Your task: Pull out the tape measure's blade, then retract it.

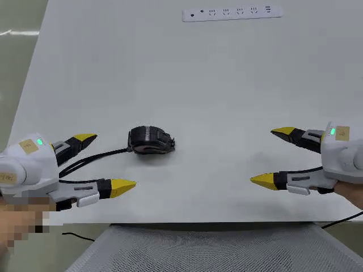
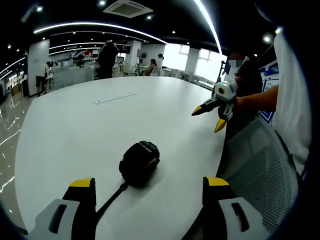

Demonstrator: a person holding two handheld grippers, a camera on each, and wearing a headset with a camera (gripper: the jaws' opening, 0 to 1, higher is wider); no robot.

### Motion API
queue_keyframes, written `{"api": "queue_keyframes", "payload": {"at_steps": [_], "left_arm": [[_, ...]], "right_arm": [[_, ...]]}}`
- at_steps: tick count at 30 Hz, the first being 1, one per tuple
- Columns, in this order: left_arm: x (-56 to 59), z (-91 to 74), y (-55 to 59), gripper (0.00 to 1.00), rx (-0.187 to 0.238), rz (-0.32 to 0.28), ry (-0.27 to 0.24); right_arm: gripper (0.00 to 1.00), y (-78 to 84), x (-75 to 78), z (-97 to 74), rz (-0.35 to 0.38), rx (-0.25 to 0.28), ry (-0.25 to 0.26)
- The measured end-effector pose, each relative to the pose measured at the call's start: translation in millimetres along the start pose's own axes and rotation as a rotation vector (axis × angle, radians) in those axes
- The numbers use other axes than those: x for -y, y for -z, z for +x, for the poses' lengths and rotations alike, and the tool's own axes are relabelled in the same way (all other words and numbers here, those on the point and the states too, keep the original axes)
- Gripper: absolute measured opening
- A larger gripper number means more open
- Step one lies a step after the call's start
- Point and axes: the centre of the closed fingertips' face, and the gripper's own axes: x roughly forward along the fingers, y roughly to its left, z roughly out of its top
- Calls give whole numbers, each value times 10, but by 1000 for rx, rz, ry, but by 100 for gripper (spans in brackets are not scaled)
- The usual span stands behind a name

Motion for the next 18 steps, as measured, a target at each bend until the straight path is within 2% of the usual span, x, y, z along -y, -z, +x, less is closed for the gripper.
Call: {"api": "queue_keyframes", "payload": {"at_steps": [9, 18], "left_arm": [[-67, 132, 28, 84, -54, 45, 40], [-140, 256, 7, 82, -75, 102, 64]], "right_arm": [[71, -16, 9, 156, -32, -16, -37], [70, -6, -29, 289, -54, -32, -69]]}}
